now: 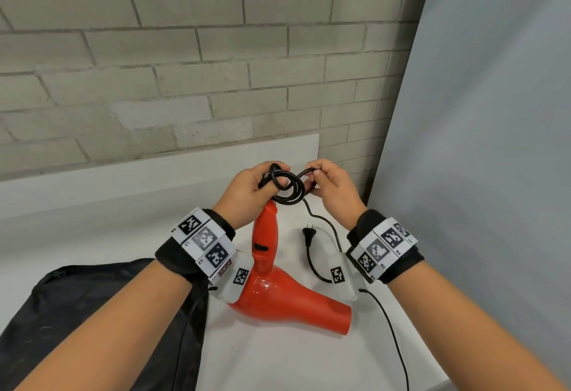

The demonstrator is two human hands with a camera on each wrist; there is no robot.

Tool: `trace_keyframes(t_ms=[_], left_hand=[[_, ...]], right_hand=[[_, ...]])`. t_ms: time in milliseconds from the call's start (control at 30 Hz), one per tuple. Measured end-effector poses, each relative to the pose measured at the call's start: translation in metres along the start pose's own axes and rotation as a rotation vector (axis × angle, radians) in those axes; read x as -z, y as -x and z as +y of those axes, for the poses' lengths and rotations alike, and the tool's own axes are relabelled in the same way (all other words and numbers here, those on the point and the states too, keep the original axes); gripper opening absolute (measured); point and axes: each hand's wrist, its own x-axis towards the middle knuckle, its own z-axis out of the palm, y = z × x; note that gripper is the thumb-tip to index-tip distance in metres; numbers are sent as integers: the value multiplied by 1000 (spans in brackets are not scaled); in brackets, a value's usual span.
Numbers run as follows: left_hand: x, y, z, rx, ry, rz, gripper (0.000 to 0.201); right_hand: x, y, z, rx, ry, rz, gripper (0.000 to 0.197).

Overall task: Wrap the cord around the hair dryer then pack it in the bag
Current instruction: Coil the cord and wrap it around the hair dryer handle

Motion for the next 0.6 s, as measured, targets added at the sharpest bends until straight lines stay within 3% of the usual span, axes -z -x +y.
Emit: trace_keyframes(t_ms=[133,333,600], left_hand=[[1,0,1,11,-6,-48,18],[6,2,4,4,44,-145,25],[10,6,2,-79,100,-136,28]], right_hand=[[3,-4,4,-20,29,111,37],[12,-12,14,-68,115,220,24],[22,1,0,51,387,-61,13]])
